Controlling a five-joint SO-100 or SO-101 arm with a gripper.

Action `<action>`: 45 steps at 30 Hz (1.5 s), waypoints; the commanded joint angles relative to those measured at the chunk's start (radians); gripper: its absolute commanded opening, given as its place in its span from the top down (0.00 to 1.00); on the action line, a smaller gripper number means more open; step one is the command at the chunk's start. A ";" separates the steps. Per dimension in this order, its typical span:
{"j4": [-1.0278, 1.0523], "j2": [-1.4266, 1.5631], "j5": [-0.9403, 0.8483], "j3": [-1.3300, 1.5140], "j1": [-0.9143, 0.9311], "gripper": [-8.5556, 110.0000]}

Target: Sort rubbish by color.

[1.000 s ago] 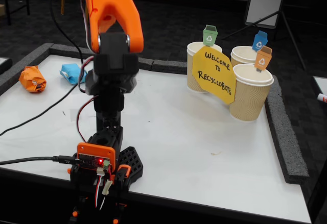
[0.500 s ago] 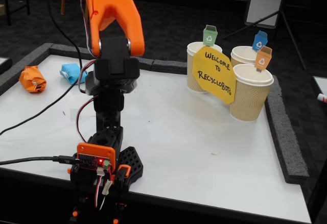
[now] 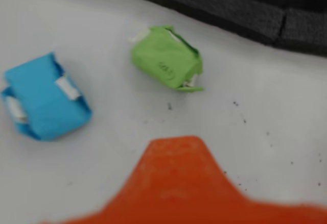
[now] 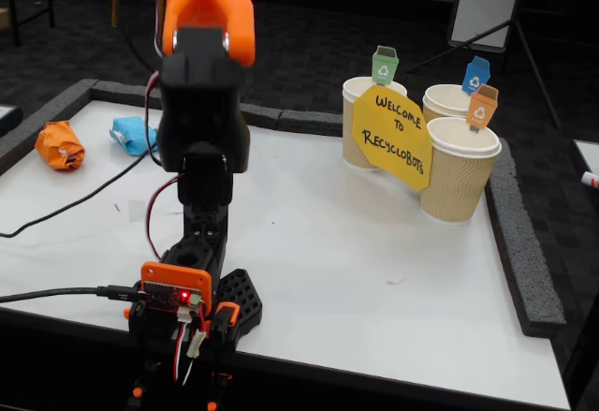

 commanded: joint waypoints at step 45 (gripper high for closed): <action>-0.117 -1.127 -0.023 -0.818 0.003 0.71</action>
